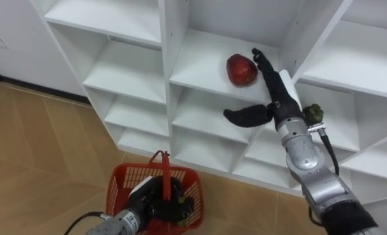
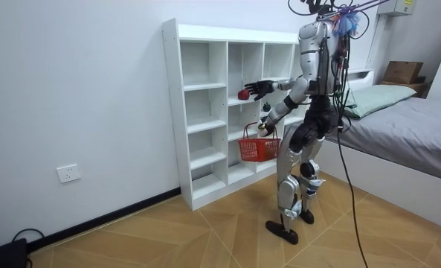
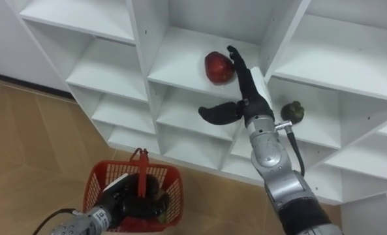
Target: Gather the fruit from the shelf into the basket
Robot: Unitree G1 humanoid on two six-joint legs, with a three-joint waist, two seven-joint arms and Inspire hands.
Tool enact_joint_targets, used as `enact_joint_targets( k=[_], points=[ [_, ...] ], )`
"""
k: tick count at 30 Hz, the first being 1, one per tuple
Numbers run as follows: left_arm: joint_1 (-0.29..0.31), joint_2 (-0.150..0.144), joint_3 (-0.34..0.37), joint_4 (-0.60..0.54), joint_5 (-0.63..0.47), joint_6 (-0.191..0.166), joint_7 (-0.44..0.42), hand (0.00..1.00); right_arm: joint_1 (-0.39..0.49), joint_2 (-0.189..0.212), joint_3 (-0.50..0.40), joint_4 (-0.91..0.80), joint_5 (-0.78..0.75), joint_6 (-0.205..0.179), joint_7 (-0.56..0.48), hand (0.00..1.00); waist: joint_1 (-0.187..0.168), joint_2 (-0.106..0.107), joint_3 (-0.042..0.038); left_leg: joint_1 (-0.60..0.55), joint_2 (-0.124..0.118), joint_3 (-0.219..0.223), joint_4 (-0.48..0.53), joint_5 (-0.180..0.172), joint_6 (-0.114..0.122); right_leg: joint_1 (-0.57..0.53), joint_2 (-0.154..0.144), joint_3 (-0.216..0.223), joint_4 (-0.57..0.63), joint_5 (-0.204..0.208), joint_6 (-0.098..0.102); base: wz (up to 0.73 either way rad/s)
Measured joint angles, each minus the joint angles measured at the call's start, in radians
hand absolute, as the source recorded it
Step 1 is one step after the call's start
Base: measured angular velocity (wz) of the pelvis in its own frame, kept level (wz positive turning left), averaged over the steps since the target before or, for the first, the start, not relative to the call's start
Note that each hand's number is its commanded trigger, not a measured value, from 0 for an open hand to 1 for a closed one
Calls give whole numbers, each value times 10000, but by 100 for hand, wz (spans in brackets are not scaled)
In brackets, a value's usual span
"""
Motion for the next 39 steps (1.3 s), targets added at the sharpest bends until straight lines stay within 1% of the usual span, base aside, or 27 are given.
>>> enact_joint_targets(
  k=[5,11,14,15,18,19,21,25,31,39],
  points=[
    [-13,-42,1,29,-13,0,15,100,-8,54,-3,41,4,20,-33,0,8,-16,7,47,-46,0,-97,31,21,0,-8,40,-17,1,11,0],
    [-33,-84,1,125,1,0,63,100,-196,238,-5,337,170,238,-69,0,21,-14,9,60,-89,2,-153,54,55,-4,-13,43,-11,15,27,1],
    [-34,-168,5,227,1,0,78,100,-558,394,-125,652,710,350,-51,0,10,-7,13,47,-125,-32,-169,64,72,-7,-41,10,-12,6,53,6],
    [-32,-197,7,248,1,0,77,100,-727,393,-240,684,913,424,-65,0,13,-3,15,26,-140,-69,-175,67,78,-7,-58,-28,-11,1,64,10],
    [-36,-217,18,259,-5,3,79,100,-1205,389,-526,776,1243,442,-160,0,7,-3,16,-24,-165,-140,-142,69,81,-13,-91,-139,-13,-36,94,13],
    [-49,-216,20,259,-5,9,79,100,-1467,386,-528,995,1367,441,-227,0,-2,-3,16,-30,-168,-140,-149,69,81,-13,-100,-162,-11,-51,95,8],
    [-98,-217,20,259,-5,23,81,100,-1619,359,-535,1100,1512,447,-327,0,-2,-3,15,-57,-174,-140,-157,69,81,-13,-110,-180,-11,-86,113,8],
    [-213,-273,19,267,-6,59,86,100,-1617,335,-611,1119,1579,485,-371,0,-62,-4,15,-86,-193,-117,-220,69,83,-13,-129,-179,-7,-161,143,12],
    [-488,-315,15,271,-12,65,87,100,-1617,313,-610,1118,2145,568,-371,0,-78,-5,15,-89,-179,-22,-284,68,89,-14,-178,-124,0,-220,202,4],
    [-486,-316,-1,442,-15,66,91,100,-1618,307,-613,1107,2167,568,-407,0,-66,-13,13,-95,-179,107,-303,60,100,-42,-177,-63,1,-240,220,0]
  ],
)
